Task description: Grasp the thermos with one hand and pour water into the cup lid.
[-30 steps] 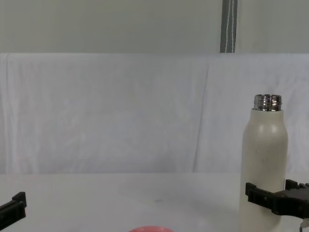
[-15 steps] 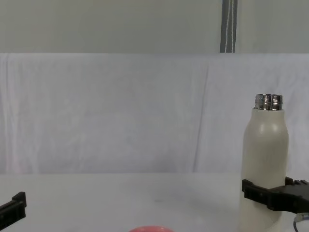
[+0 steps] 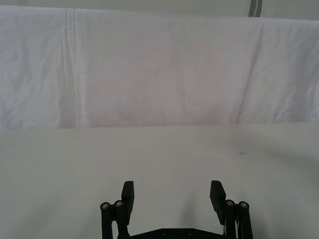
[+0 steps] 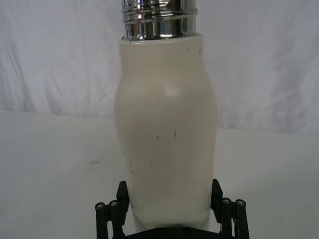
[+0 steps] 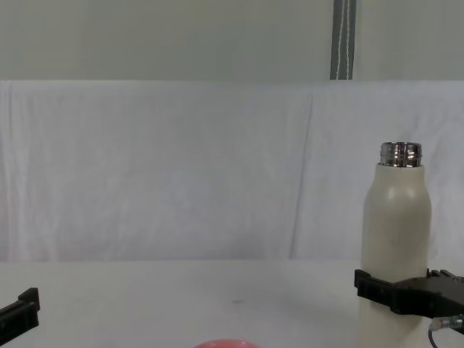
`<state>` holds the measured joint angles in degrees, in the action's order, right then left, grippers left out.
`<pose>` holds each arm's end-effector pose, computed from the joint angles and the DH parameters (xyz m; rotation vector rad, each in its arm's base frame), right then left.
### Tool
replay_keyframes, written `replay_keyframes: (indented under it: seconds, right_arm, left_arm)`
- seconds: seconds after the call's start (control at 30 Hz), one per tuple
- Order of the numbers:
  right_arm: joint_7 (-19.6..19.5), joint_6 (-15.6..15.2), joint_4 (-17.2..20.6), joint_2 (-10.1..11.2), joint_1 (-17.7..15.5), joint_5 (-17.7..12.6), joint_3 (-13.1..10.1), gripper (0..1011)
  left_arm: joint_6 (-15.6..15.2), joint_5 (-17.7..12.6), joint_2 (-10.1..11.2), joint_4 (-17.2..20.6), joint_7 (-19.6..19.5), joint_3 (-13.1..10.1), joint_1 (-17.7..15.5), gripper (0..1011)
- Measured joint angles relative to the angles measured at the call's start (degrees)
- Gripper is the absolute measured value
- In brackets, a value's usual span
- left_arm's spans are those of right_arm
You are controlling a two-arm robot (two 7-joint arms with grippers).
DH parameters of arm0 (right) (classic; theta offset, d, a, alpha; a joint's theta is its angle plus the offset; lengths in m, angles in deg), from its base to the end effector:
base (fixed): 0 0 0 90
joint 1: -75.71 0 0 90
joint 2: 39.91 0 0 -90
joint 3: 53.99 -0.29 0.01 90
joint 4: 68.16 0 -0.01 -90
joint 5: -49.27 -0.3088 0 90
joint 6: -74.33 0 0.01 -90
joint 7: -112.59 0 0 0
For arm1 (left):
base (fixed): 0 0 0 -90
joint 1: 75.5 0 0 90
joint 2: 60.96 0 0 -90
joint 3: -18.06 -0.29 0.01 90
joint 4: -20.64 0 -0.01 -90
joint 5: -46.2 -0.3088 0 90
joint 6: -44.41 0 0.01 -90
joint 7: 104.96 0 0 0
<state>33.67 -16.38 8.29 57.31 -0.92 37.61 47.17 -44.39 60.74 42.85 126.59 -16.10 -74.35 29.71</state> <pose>0.3908 0.0139 -0.2970 -0.0012 0.0595 -1.2194 0.2530 0.0376 -0.2852 -0.0381 0.0138 1.4461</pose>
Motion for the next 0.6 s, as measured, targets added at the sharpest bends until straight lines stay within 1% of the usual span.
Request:
replay_keyframes:
  seconds: [0.23,0.6]
  right_arm:
    - [0.1,0.4,-1.4,-0.3,0.9,0.2,0.1,1000]
    - [0.1,0.4,-1.3,-0.3,0.8,0.2,0.2,988]
  left_arm:
    - [0.0,0.0,0.0,0.0,0.0,0.0,0.0,1001]
    - [0.0,0.0,0.0,0.0,0.0,0.0,0.0,1001]
